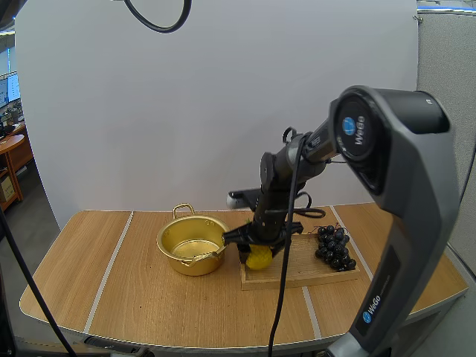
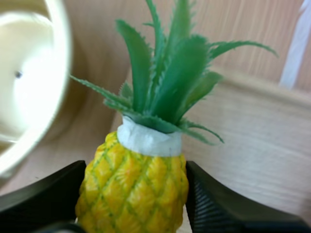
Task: Open the pot, put the pineapple inside, and close it
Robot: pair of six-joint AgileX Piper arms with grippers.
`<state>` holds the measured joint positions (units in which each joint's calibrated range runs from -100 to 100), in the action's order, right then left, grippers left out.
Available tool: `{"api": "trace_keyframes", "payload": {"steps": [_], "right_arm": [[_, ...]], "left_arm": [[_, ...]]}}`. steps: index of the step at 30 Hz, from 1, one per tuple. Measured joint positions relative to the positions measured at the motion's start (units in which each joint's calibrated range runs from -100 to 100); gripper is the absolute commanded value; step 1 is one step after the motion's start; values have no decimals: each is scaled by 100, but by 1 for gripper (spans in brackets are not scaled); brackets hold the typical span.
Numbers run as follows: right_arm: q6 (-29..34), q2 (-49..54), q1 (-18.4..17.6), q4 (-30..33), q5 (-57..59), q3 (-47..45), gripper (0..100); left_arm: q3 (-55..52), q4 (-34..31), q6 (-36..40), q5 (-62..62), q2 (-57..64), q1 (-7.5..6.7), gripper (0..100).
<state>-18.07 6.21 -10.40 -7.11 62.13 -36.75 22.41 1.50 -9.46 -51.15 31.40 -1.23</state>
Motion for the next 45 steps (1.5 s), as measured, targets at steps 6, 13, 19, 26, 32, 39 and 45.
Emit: {"api": "trace_keyframes", "payload": {"steps": [6,13,19,26,32,39,45], "right_arm": [[0,748,-366,51,227,587,0],[0,852,-809,141,577,1278,0],[0,430,-1025,223,490,1431,0],[0,-382,-1058,302,90,1431,0],[0,-805,-1058,328,-302,1431,0],[0,-1174,-1058,328,-450,1442,0],[0,-1443,-1058,338,-463,1442,0]], "left_arm": [[0,0,0,0,0,0,0],[0,0,0,0,0,0,0],[0,0,0,0,0,0,0],[0,0,0,0,0,0,0],[0,0,0,0,0,0,0],[0,0,0,0,0,0,0],[0,0,0,0,0,0,0]]}}
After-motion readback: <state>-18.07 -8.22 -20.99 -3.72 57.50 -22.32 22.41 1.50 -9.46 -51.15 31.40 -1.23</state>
